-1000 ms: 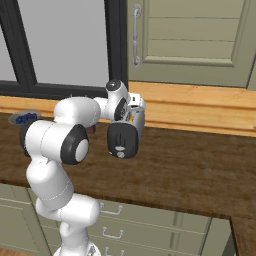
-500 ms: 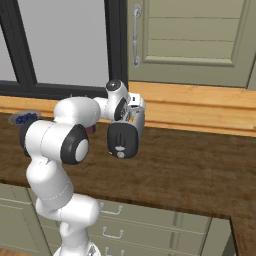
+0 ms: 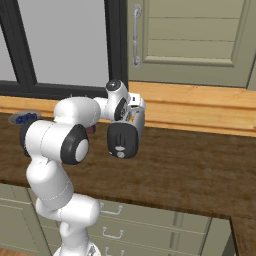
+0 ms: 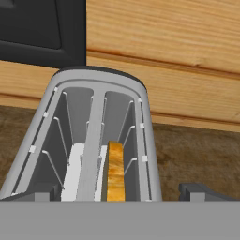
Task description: Start the toaster. Once the lever pops up, take the bread to the plate on the dining counter.
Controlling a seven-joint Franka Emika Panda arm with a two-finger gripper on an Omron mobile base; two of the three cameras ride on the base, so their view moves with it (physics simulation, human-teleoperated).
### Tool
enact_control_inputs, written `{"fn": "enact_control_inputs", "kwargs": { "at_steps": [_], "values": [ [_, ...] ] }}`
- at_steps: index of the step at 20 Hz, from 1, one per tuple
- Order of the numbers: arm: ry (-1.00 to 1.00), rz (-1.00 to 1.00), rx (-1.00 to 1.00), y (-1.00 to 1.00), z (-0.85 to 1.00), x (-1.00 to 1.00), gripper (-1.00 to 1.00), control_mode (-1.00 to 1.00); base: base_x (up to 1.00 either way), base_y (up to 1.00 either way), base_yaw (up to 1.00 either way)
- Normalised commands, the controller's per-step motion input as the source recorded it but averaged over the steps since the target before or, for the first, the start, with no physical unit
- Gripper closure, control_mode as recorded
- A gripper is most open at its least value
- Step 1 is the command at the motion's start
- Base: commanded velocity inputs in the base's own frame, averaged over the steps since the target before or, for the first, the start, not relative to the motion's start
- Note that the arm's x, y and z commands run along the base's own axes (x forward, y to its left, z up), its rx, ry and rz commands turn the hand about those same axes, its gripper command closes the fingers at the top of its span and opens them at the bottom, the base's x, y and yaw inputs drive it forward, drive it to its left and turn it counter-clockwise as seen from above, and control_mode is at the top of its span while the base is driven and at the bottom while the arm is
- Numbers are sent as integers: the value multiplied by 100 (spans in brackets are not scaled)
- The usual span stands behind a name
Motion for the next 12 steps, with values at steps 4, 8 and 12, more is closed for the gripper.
{"fn": "enact_control_inputs", "kwargs": {
  "at_steps": [4, 8, 12],
  "values": [
    [0, 0, 0, 0, 0, 0, -100, -100, 0, 0, 0],
    [0, 0, 0, 0, 0, 0, -100, -100, 0, 0, 0],
    [0, 0, 0, 0, 0, 0, -100, -100, 0, 0, 0]
  ]
}}
